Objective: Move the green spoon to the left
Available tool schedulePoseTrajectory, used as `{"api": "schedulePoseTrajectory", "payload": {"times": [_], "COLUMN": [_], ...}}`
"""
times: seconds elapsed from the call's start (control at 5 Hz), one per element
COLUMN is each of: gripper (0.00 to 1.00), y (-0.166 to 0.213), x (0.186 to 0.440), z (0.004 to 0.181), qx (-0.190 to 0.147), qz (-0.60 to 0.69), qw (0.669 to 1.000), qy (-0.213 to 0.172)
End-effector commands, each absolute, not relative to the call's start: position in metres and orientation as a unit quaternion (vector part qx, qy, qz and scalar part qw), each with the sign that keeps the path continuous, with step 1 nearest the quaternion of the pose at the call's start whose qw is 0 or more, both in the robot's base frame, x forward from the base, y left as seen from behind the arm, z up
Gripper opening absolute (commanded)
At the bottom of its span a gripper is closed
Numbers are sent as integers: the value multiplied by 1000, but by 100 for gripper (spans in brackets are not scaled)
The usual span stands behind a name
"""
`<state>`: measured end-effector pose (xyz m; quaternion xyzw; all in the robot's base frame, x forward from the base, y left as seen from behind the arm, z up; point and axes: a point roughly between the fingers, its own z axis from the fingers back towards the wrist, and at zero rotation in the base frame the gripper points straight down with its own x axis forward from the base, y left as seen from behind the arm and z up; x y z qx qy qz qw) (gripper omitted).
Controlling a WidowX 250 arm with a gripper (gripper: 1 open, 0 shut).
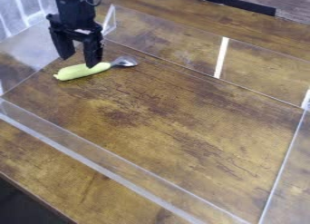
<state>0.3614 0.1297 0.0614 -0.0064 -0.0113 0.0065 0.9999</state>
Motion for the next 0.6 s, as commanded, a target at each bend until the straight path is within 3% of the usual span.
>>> {"api": "schedulePoseTrajectory", "payload": {"times": [0.0,0.4], "gripper": [100,100], "y": [140,142], "x": [369,372], "z": [79,75], "qx": [3,-1], "qz": [14,13], "qw": [999,999], "qy": [-42,-36]}}
